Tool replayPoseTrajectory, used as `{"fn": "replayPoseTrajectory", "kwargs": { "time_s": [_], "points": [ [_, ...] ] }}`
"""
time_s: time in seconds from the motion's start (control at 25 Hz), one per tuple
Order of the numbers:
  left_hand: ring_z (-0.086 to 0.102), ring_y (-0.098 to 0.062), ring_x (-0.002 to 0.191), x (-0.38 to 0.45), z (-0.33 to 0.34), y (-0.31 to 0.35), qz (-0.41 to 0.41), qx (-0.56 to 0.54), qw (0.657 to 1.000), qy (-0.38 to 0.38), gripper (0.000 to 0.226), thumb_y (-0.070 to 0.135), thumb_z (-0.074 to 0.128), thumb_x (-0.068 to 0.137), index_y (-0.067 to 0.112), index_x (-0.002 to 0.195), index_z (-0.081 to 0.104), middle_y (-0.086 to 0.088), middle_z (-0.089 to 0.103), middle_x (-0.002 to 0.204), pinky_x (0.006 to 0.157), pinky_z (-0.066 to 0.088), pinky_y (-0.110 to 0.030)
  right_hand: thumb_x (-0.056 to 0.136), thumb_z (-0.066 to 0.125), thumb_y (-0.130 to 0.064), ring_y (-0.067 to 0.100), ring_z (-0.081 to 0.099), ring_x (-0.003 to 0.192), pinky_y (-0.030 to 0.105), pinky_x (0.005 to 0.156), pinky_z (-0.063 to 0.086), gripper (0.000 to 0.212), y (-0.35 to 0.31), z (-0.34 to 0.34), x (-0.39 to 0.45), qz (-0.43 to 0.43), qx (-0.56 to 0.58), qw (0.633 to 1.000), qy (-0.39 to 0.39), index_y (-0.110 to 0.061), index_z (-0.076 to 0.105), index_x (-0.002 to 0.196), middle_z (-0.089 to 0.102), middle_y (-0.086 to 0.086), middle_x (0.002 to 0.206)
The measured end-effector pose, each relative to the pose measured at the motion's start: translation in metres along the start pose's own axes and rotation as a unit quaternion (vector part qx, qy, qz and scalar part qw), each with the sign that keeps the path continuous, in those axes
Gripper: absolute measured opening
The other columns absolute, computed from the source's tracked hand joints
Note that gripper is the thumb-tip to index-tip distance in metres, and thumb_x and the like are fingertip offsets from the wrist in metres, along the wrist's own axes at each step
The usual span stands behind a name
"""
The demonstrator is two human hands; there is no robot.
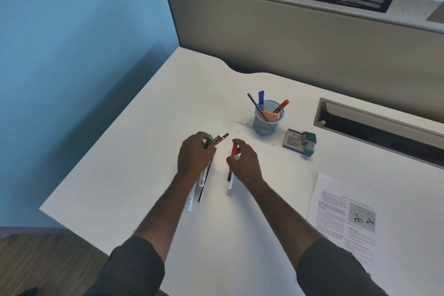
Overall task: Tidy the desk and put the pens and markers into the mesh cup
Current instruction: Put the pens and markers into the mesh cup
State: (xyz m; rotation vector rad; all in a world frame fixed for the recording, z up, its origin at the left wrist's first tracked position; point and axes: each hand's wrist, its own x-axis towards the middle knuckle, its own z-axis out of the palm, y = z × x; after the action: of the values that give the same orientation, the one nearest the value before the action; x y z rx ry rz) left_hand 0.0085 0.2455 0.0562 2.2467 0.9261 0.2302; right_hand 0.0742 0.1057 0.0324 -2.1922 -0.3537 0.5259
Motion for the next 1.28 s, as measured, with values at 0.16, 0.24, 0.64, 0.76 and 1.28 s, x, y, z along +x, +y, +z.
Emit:
{"fn": "replayPoseTrajectory", "kwargs": {
  "time_s": [0.16, 0.24, 0.64, 0.76, 1.28],
  "points": [
    [0.061, -0.018, 0.080, 0.007, -0.003, 0.022, 0.030, -0.035, 0.999, 0.028, 0.032, 0.021, 0.068, 0.082, 0.018, 0.114, 0.068, -0.001, 0.066, 0.090, 0.075, 0.050, -0.029, 0.083, 0.064, -0.017, 0.019, 0.062, 0.105, 0.040, 0.096, 0.052, 0.057, -0.001, -0.032, 0.006, 0.020, 0.055, 0.998, 0.036, -0.025, 0.051, 0.137, 0.064, 0.000, 0.121],
    [0.063, -0.018, 0.080, 0.010, -0.004, 0.037, 0.052, -0.054, 0.996, 0.038, 0.029, 0.019, 0.068, 0.082, 0.017, 0.111, 0.068, -0.001, 0.067, 0.091, 0.079, 0.054, -0.033, 0.083, 0.064, -0.017, 0.020, 0.065, 0.100, 0.043, 0.092, 0.056, 0.053, -0.002, -0.052, 0.012, 0.021, 0.070, 0.996, 0.058, -0.027, 0.052, 0.134, 0.065, -0.001, 0.118],
    [0.066, -0.003, 0.072, 0.020, -0.014, 0.113, 0.140, -0.149, 0.975, 0.083, 0.014, 0.027, 0.068, 0.087, 0.022, 0.100, 0.067, 0.014, 0.069, 0.081, 0.070, 0.057, -0.029, 0.092, 0.061, -0.015, 0.011, 0.068, 0.073, 0.027, 0.070, 0.051, 0.030, -0.028, -0.147, 0.031, -0.081, 0.103, 0.959, 0.252, -0.032, 0.059, 0.116, 0.071, -0.009, 0.099],
    [0.066, -0.005, 0.070, 0.026, -0.009, 0.130, 0.149, -0.142, 0.974, 0.091, 0.016, 0.026, 0.069, 0.088, 0.020, 0.103, 0.067, 0.012, 0.070, 0.085, 0.070, 0.058, -0.029, 0.092, 0.062, -0.014, 0.003, 0.066, 0.072, 0.020, 0.062, 0.048, 0.022, -0.036, -0.161, 0.036, -0.130, 0.073, 0.940, 0.306, -0.027, 0.058, 0.110, 0.069, -0.012, 0.093],
    [0.068, -0.027, 0.083, 0.069, 0.033, 0.164, 0.200, 0.005, 0.978, 0.053, 0.015, 0.020, 0.067, 0.088, 0.015, 0.102, 0.067, 0.001, 0.076, 0.095, 0.080, 0.054, -0.043, 0.094, 0.060, -0.020, 0.026, 0.066, 0.090, 0.036, 0.067, 0.050, 0.015, -0.023, -0.162, 0.086, -0.136, -0.108, 0.947, 0.269, -0.022, 0.058, 0.109, 0.074, -0.002, 0.097]
  ]
}}
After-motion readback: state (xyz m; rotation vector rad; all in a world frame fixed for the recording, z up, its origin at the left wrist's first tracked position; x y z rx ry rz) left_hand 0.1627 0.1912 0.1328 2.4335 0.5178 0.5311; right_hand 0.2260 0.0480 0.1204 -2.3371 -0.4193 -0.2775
